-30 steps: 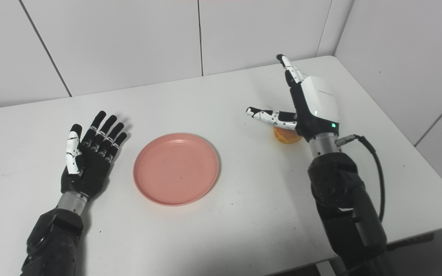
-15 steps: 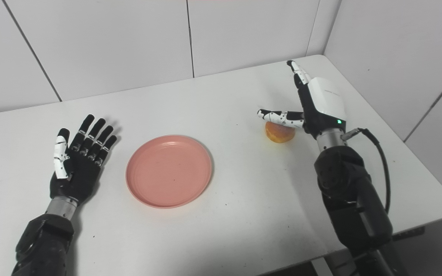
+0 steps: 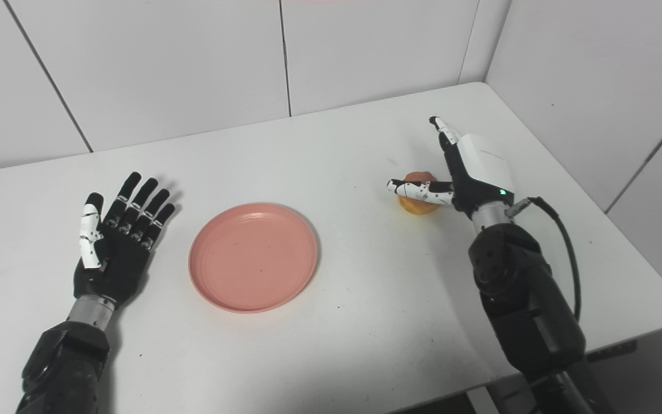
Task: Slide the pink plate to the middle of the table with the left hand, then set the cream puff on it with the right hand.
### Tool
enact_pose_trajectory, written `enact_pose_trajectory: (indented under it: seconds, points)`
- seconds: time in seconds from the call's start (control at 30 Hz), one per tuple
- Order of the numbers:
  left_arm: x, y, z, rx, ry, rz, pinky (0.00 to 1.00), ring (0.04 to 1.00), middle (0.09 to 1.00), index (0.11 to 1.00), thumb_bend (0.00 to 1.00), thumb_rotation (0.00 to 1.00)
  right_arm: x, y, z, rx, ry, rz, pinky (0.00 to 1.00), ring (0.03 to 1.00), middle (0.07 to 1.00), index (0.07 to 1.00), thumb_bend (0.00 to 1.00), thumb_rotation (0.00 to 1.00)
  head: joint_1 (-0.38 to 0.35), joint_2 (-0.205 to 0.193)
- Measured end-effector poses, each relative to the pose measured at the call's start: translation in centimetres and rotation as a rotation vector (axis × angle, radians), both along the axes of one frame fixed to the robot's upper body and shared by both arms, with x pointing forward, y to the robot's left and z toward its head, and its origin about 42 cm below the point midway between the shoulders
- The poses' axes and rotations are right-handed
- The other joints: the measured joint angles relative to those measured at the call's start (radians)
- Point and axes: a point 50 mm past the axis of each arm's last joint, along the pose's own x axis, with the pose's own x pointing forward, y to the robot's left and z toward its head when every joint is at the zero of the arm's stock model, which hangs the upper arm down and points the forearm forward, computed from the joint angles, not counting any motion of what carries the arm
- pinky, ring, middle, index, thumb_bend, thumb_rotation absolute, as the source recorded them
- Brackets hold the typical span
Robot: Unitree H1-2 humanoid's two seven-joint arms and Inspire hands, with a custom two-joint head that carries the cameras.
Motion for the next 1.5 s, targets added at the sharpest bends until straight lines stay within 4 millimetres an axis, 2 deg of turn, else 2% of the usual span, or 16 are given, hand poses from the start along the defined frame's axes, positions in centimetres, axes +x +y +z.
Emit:
enact_pose_trajectory:
  seconds: [0.27,0.37,0.77,0.83,1.27,1.5]
  points:
    - [0.0,0.2,0.1,0.004,0.001,-0.002,0.94,0.927,0.936,0.927,0.4,1.0,0.5,0.2,-1.3,0.018,0.058,0.01,0.61,0.812,0.924,0.948,1.0,0.63,0.003,0.005]
    - [-0.1,0.2,0.1,0.005,0.003,-0.005,0.93,0.918,0.927,0.917,0.4,1.0,0.7,0.4,-1.7,0.02,0.074,0.016,0.66,0.836,0.932,0.949,1.0,0.61,0.0,0.006]
    - [-0.2,0.3,0.2,0.001,0.007,-0.007,0.94,0.921,0.931,0.925,0.4,1.0,1.3,0.4,-2.4,0.029,0.101,0.015,0.69,0.848,0.936,0.949,1.0,0.59,0.002,0.014]
    - [-0.3,0.4,0.2,0.003,0.006,-0.005,0.94,0.919,0.929,0.921,0.4,1.0,1.4,0.3,-2.6,0.026,0.109,0.013,0.66,0.833,0.934,0.946,1.0,0.58,0.0,0.014]
    - [-0.4,0.6,0.3,0.002,0.017,-0.011,0.94,0.922,0.937,0.934,0.4,1.0,2.1,-0.1,-2.5,0.012,0.112,0.007,0.68,0.837,0.919,0.93,0.99,0.56,0.0,0.023]
    - [-0.5,0.7,0.3,0.002,0.017,-0.013,0.94,0.92,0.935,0.932,0.41,1.0,2.3,-0.5,-2.5,0.023,0.114,0.008,0.72,0.838,0.883,0.87,0.93,0.45,0.002,0.026]
